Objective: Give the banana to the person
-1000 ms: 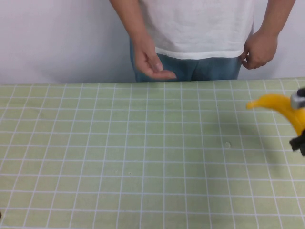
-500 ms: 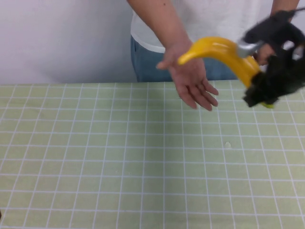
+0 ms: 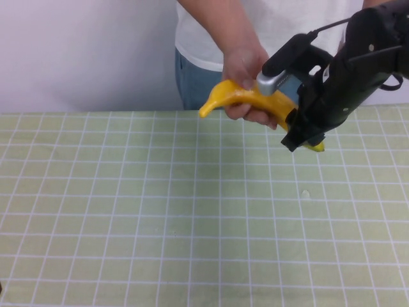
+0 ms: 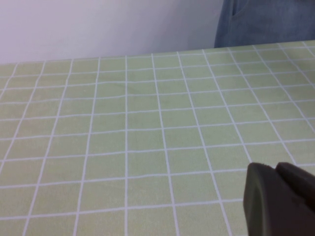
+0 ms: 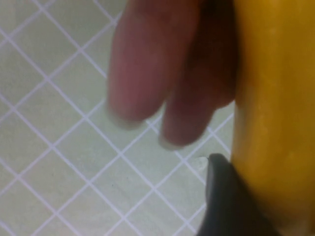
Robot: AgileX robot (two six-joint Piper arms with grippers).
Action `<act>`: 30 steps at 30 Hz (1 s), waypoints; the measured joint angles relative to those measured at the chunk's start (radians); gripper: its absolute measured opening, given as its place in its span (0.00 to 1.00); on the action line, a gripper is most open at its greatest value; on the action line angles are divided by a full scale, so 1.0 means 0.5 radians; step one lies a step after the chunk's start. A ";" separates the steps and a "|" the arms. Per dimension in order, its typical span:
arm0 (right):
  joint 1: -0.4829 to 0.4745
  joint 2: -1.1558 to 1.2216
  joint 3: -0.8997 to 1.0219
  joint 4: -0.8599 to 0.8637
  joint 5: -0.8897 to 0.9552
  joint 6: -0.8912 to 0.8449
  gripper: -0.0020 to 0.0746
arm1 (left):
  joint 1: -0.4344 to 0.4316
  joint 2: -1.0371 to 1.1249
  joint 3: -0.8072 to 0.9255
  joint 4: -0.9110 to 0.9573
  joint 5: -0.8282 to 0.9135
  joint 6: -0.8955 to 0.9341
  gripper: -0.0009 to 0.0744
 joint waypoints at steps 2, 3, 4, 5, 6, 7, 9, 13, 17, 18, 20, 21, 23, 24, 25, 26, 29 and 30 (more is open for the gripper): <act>0.000 0.000 0.000 -0.004 -0.011 0.018 0.42 | 0.000 0.000 0.000 0.000 0.000 0.000 0.02; 0.000 0.000 0.000 -0.009 -0.011 0.023 0.43 | 0.000 0.000 0.000 0.000 0.000 0.000 0.02; 0.000 0.000 0.000 -0.024 -0.011 0.047 0.45 | 0.000 0.000 0.000 0.000 0.000 0.000 0.02; 0.000 0.000 0.000 -0.052 -0.011 0.094 0.48 | 0.000 0.000 0.000 0.000 0.000 0.000 0.02; 0.000 -0.004 0.000 -0.081 -0.011 0.141 0.53 | 0.000 0.000 0.000 0.000 0.000 0.000 0.02; 0.000 -0.004 0.000 -0.121 -0.007 0.200 0.59 | 0.000 0.000 0.000 0.000 0.000 0.000 0.02; 0.000 -0.018 0.000 -0.196 0.025 0.255 0.72 | 0.000 0.000 0.000 0.000 0.000 0.000 0.02; 0.000 -0.116 0.000 -0.193 0.070 0.255 0.77 | 0.000 0.000 0.000 0.000 0.000 0.000 0.02; 0.000 -0.300 0.000 -0.161 0.083 0.255 0.77 | 0.000 0.000 0.000 0.000 0.000 0.000 0.02; 0.000 -0.353 0.000 -0.150 0.099 0.258 0.76 | 0.000 0.000 0.000 0.000 0.000 0.000 0.02; 0.000 -0.461 0.000 -0.146 0.165 0.271 0.71 | 0.000 0.000 0.000 0.000 0.000 0.000 0.02; 0.000 -0.501 0.000 -0.146 0.201 0.276 0.66 | 0.000 0.000 0.000 0.000 0.000 0.000 0.02; -0.004 -0.594 0.000 -0.150 0.319 0.276 0.48 | 0.000 0.000 0.000 0.000 0.000 0.000 0.02; -0.004 -0.627 0.000 -0.150 0.388 0.280 0.36 | 0.000 0.000 0.000 0.000 0.000 0.000 0.02; -0.004 -0.662 0.004 -0.150 0.460 0.280 0.22 | 0.000 0.000 0.000 0.000 0.000 0.000 0.02; -0.004 -0.696 0.013 -0.150 0.523 0.280 0.08 | 0.000 0.000 0.000 0.000 0.000 0.000 0.02; -0.004 -0.811 0.123 -0.138 0.575 0.305 0.02 | 0.000 0.000 0.000 0.000 0.000 0.000 0.02; -0.004 -0.848 0.177 -0.134 0.560 0.314 0.02 | 0.000 0.000 0.000 0.000 0.000 0.000 0.02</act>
